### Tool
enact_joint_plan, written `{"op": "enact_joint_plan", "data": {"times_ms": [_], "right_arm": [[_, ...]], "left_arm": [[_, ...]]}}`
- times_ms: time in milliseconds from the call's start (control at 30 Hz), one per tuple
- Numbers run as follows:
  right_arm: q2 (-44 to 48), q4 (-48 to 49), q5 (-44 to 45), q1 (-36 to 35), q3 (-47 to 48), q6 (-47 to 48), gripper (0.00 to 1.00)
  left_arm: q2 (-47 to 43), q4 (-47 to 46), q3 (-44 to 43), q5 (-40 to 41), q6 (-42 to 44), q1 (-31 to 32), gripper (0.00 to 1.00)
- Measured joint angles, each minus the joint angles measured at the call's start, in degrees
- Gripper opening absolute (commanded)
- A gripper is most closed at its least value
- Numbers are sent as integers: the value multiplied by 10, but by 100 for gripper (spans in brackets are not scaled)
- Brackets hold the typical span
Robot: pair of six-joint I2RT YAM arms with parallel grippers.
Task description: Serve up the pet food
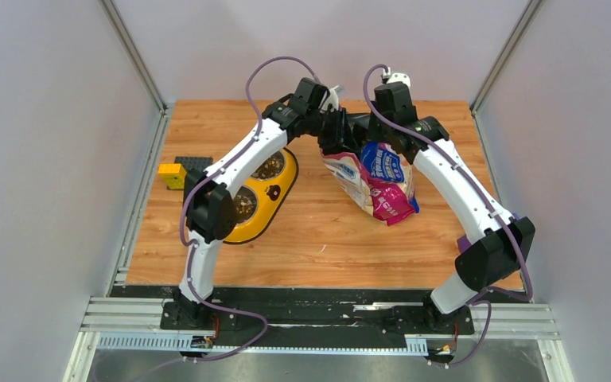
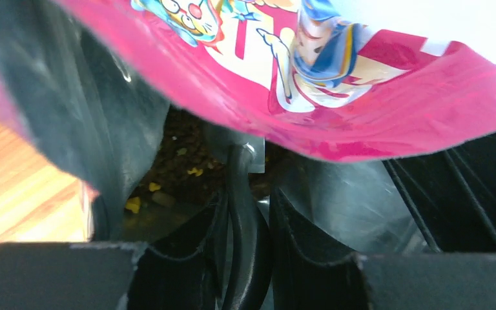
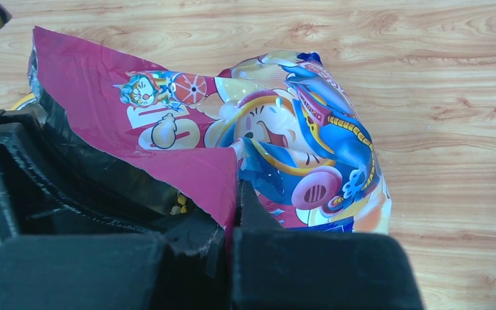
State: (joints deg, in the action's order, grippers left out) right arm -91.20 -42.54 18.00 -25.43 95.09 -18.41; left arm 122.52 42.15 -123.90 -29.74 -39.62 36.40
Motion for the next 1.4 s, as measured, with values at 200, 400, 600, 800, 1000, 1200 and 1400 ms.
{"op": "enact_joint_plan", "data": {"times_ms": [200,400,600,800,1000,1200,1400], "right_arm": [[7,2,-1,5,-5,0,0],[20,0,-3,20,-6,-1,0],[24,-2,-5,31,-7,-1,0],[26,0,-5,39,-10,-3,0],[26,0,-5,40,-10,-4,0],[26,0,-5,42,-10,-5,0],[26,0,-4,45,-10,-5,0]], "left_arm": [[-39,-83,75,-60,-50,-17,0],[-109,-158,181,-91,-103,-44,0],[-184,-180,250,-105,-110,-81,0],[-247,-196,305,-119,-124,-117,0],[-278,-216,335,-138,-141,-141,0],[-298,-236,351,-161,-159,-164,0],[-323,-257,368,-178,-178,-187,0]]}}
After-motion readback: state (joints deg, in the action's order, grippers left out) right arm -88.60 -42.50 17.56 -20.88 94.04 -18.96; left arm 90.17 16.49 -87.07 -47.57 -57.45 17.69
